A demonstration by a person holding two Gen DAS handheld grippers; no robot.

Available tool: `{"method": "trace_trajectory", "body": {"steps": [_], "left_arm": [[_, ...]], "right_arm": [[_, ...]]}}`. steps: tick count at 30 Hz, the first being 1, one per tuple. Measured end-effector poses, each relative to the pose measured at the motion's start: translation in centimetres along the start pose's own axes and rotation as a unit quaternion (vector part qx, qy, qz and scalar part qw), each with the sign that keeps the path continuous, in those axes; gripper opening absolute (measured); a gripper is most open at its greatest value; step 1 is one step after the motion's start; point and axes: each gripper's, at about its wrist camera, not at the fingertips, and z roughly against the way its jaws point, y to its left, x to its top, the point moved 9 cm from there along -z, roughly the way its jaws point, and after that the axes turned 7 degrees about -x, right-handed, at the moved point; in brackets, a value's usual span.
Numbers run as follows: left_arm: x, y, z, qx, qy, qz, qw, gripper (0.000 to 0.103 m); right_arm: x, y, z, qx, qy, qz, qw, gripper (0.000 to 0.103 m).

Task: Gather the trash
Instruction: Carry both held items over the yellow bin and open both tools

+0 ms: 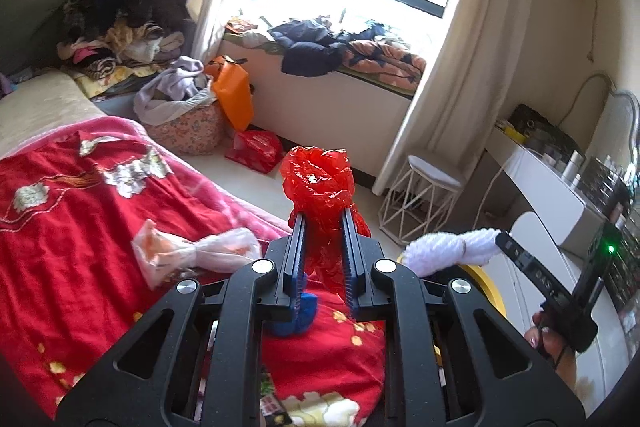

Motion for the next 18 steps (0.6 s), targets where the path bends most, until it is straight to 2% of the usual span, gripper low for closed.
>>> {"method": "trace_trajectory", "body": {"steps": [8, 18], "left_arm": [[-1.8, -3.8, -2.2, -0.025, 0.022, -0.027, 0.9991, 0.012], [-3.7, -7.8, -4.8, -0.047, 0.047, -0.057, 0.9962, 0.012]], "right_arm": [[0.8, -4.7, -0.2, -0.063, -0.014, -0.025, 0.998, 0.019], [0.1, -8.9, -0.7, -0.127, -0.006, -0.037, 0.991, 0.019]]}}
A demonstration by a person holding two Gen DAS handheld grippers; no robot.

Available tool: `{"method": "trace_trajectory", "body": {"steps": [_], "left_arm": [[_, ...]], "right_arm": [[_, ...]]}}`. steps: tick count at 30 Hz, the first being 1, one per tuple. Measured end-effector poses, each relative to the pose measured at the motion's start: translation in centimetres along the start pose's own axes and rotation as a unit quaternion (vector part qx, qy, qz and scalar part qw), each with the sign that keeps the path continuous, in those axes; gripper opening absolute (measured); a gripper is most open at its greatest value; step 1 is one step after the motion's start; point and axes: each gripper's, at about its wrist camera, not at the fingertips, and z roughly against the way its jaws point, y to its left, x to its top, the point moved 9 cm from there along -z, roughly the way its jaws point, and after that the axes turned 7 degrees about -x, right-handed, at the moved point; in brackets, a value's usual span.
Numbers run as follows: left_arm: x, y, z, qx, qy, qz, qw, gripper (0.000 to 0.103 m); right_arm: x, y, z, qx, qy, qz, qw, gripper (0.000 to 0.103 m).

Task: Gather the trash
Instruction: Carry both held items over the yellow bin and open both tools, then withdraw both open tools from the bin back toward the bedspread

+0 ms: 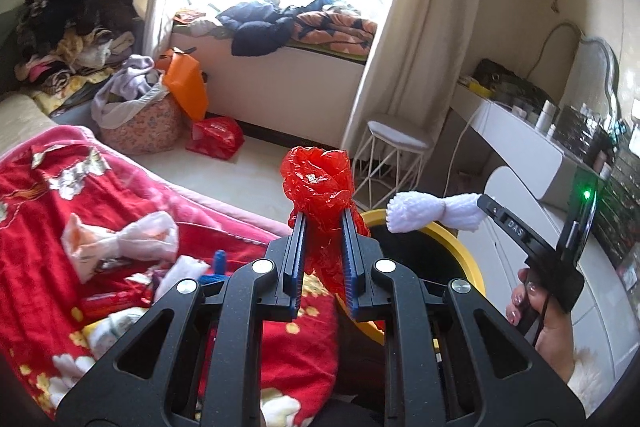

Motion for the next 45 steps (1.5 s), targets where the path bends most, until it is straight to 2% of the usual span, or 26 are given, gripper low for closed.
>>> {"method": "trace_trajectory", "body": {"steps": [14, 21, 26, 31, 36, 39, 41, 43, 45], "left_arm": [[-2.1, -3.3, -5.2, -0.012, 0.036, -0.015, 0.9992, 0.012], [-3.5, -3.9, -8.1, -0.019, 0.064, -0.009, 0.9977, 0.012], [-4.6, -4.6, -9.9, -0.041, 0.089, -0.007, 0.9952, 0.016], [-5.2, -4.9, -10.4, -0.050, 0.100, -0.006, 0.9937, 0.039], [-5.2, -4.6, -10.1, -0.045, 0.095, 0.004, 0.9944, 0.052], [-4.8, -4.5, -9.5, -0.038, 0.084, 0.002, 0.9957, 0.064], [-4.6, -4.4, -8.9, -0.032, 0.077, -0.001, 0.9965, 0.065], [-4.4, -4.2, -8.5, -0.025, 0.072, 0.000, 0.9971, 0.084], [-4.1, -3.8, -7.8, -0.020, 0.065, 0.004, 0.9977, 0.087]], "right_arm": [[-0.9, -2.5, -2.4, -0.057, 0.019, 0.015, 0.998, 0.019], [-1.5, -3.1, -3.6, -0.054, 0.044, 0.001, 0.998, 0.020], [-1.7, -3.3, -4.5, -0.038, 0.065, -0.021, 0.997, 0.029], [-2.2, -3.9, -5.2, -0.030, 0.085, -0.045, 0.995, 0.037], [-1.8, -3.6, -5.0, -0.026, 0.079, -0.042, 0.996, 0.044], [-1.7, -2.9, -4.6, -0.018, 0.071, -0.034, 0.997, 0.048], [-1.6, -2.5, -4.4, -0.013, 0.067, -0.028, 0.997, 0.051], [-1.5, -2.2, -4.3, -0.008, 0.063, -0.023, 0.998, 0.054], [-1.5, -2.0, -4.1, -0.002, 0.060, -0.020, 0.998, 0.056]]}}
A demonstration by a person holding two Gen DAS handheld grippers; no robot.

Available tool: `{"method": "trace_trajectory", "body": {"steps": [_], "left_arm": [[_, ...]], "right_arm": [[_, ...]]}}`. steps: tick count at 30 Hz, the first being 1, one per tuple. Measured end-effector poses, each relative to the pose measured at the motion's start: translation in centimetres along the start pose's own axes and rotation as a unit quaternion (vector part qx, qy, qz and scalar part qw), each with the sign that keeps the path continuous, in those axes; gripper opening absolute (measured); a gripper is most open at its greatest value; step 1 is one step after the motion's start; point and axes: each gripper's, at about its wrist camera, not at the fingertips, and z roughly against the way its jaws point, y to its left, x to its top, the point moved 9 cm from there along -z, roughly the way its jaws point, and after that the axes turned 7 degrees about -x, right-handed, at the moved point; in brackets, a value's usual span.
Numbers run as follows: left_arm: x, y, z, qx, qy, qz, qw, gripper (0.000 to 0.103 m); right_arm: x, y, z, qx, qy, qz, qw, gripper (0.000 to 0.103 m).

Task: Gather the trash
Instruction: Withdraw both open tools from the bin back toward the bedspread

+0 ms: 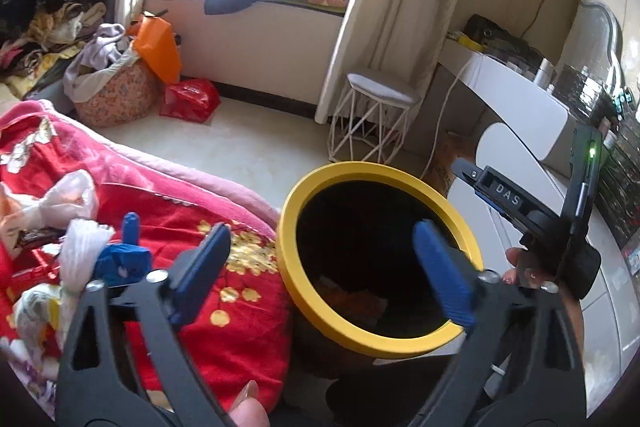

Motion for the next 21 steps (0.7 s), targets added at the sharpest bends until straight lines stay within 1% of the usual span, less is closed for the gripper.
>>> {"method": "trace_trajectory", "body": {"steps": [2, 3, 10, 18, 21], "left_arm": [[0.2, 0.4, 0.6, 0.006, -0.007, 0.003, 1.0000, 0.089], [0.2, 0.6, 0.9, 0.010, -0.010, 0.005, 0.9999, 0.092], [0.4, 2.1, 3.1, 0.027, -0.027, 0.024, 0.9990, 0.092], [0.6, 4.8, 6.4, 0.064, -0.055, 0.035, 0.9958, 0.092], [0.7, 5.8, 7.5, 0.076, -0.064, 0.039, 0.9943, 0.092]], "right_arm": [[0.0, 0.4, 0.2, 0.005, -0.002, 0.005, 1.000, 0.059], [0.0, 0.7, 0.3, 0.008, -0.003, 0.007, 1.000, 0.060], [0.0, 2.6, 1.3, 0.027, -0.013, 0.031, 0.999, 0.068], [-1.1, 6.0, 2.7, 0.058, -0.014, 0.069, 0.996, 0.071], [-2.2, 8.0, 3.5, 0.079, -0.009, 0.084, 0.993, 0.072]]}}
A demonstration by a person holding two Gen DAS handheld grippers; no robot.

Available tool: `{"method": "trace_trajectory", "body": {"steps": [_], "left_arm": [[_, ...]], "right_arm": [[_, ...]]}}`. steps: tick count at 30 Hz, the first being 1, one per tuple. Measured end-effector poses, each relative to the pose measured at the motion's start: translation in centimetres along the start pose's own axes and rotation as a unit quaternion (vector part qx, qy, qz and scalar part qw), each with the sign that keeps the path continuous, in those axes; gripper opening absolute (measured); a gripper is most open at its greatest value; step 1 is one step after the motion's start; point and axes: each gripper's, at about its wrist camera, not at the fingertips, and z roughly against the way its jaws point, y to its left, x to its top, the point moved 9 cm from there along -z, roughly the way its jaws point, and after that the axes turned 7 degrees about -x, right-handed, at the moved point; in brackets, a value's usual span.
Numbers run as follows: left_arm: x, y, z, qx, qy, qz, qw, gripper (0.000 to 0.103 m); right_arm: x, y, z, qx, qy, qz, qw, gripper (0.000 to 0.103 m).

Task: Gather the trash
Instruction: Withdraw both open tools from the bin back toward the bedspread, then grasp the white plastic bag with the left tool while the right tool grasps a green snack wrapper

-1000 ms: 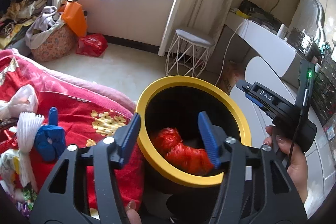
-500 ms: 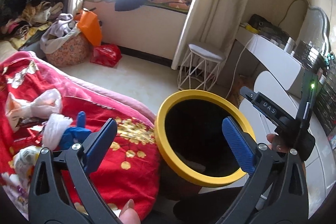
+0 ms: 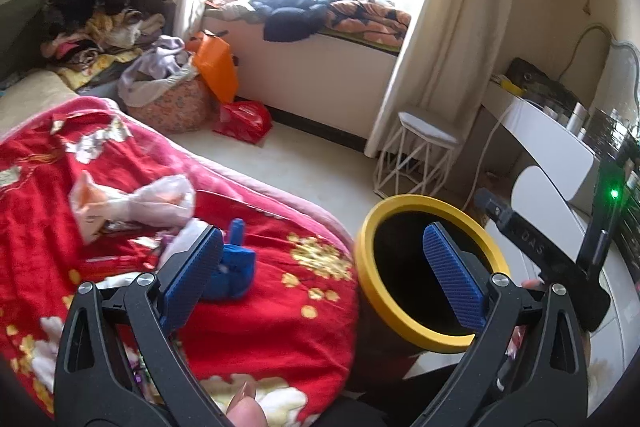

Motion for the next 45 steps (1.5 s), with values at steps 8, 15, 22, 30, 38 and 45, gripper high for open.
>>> {"method": "trace_trajectory", "body": {"steps": [8, 15, 22, 30, 38, 45], "left_arm": [[0.6, 3.0, 2.3, 0.032, -0.024, 0.010, 0.9992, 0.092], [1.0, 5.8, 3.7, 0.051, -0.033, 0.028, 0.9978, 0.092], [1.6, 8.6, 5.0, 0.066, -0.041, 0.043, 0.9960, 0.092], [1.9, 11.7, 6.2, 0.080, -0.041, 0.061, 0.9941, 0.092], [1.5, 15.7, 6.8, 0.103, -0.036, 0.088, 0.9901, 0.092], [0.4, 19.3, 6.5, 0.116, -0.024, 0.119, 0.9858, 0.092]], "right_arm": [[-1.8, 5.6, 1.3, 0.042, 0.005, 0.056, 0.998, 0.074], [-2.9, 8.6, 2.0, 0.070, 0.015, 0.083, 0.994, 0.075], [-4.5, 12.0, 3.3, 0.111, 0.030, 0.104, 0.988, 0.075], [-7.1, 16.0, 4.2, 0.159, 0.065, 0.127, 0.977, 0.075], [-10.2, 19.0, 4.2, 0.195, 0.119, 0.145, 0.963, 0.075], [-12.9, 21.5, 4.4, 0.209, 0.148, 0.171, 0.952, 0.076]]}}
